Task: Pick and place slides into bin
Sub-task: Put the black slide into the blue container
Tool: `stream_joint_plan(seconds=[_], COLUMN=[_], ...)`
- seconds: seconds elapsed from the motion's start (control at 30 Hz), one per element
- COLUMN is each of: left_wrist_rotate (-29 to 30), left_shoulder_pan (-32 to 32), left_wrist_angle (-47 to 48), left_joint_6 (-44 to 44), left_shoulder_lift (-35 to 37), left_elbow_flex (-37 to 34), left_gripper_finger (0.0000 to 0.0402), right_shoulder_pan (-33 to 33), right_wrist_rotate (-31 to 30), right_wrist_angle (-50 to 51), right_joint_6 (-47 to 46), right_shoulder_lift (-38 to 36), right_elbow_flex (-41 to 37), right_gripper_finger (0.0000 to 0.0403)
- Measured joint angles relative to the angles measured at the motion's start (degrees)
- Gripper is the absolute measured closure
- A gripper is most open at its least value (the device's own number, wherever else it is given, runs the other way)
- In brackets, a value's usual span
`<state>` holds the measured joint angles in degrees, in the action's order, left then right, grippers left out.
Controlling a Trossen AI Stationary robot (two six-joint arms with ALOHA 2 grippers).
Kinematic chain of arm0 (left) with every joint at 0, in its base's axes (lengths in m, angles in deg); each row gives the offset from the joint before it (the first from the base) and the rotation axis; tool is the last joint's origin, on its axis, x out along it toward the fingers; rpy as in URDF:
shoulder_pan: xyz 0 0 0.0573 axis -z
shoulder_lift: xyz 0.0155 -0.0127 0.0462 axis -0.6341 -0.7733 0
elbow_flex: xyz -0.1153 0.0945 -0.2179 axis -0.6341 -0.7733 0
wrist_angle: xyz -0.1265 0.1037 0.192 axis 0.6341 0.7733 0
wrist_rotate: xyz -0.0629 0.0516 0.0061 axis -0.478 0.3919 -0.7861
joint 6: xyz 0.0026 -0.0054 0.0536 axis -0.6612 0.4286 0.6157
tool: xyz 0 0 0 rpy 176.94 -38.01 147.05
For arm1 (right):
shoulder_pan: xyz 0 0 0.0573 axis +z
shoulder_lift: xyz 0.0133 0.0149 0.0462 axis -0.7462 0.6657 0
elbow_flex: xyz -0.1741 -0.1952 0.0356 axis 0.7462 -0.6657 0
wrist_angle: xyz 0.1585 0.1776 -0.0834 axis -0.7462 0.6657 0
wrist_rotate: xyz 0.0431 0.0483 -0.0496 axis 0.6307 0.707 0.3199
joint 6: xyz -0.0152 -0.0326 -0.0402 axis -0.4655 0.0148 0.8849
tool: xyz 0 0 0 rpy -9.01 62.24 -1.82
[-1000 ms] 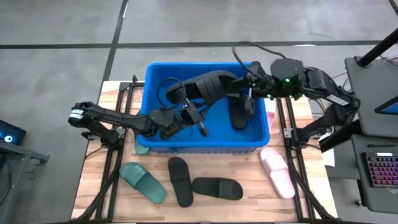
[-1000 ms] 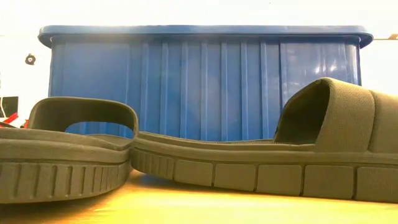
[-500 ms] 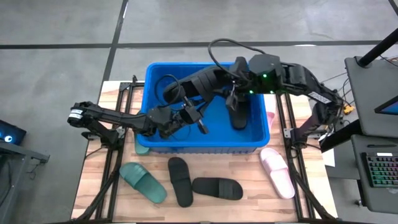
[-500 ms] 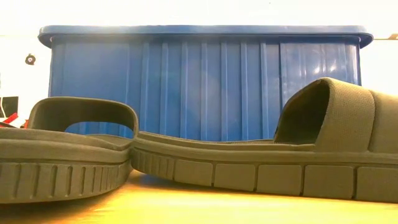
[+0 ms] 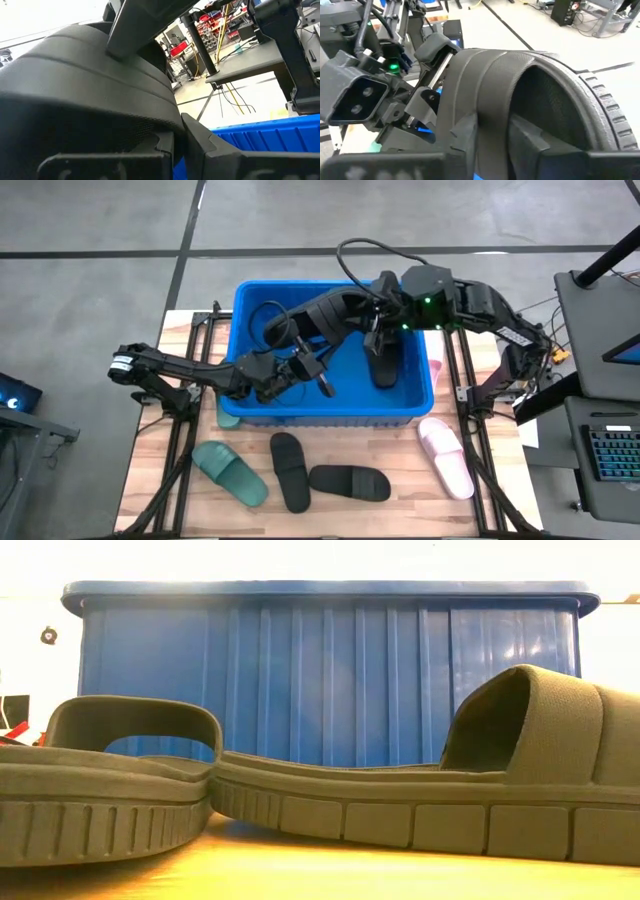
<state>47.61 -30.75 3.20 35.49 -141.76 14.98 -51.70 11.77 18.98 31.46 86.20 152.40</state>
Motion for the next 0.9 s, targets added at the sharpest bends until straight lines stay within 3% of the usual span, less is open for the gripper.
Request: stream_joint_plan(seconds=[0.2,0.7,0.9], left_wrist_rotate=[-0.3,-0.2,-0.5], left_shoulder_pan=[0.0,0.0,0.0], left_wrist_angle=[0.1,-0.1,-0.1], left_joint_6=[0.0,0.0,0.1], left_shoulder_lift=[0.0,0.0,0.0], left_elbow_flex=[0.0,-0.1,-0.1], left_gripper_finger=[0.0401,0.0401,0.0379], right_shoulder_pan=[-0.1,-1.2,-1.2], right_wrist_rotate=[0.5,0.4,0.3], right_wrist_angle=[-0.2,-0.7,-0.7], right_joint_6=[0.6,0.8,1.7], right_shoulder_lift=[0.1,0.2,0.2], right_elbow_flex=[-0.1,-0.1,-0.1], right_gripper_finger=[0.0386,0.0391,0.0391])
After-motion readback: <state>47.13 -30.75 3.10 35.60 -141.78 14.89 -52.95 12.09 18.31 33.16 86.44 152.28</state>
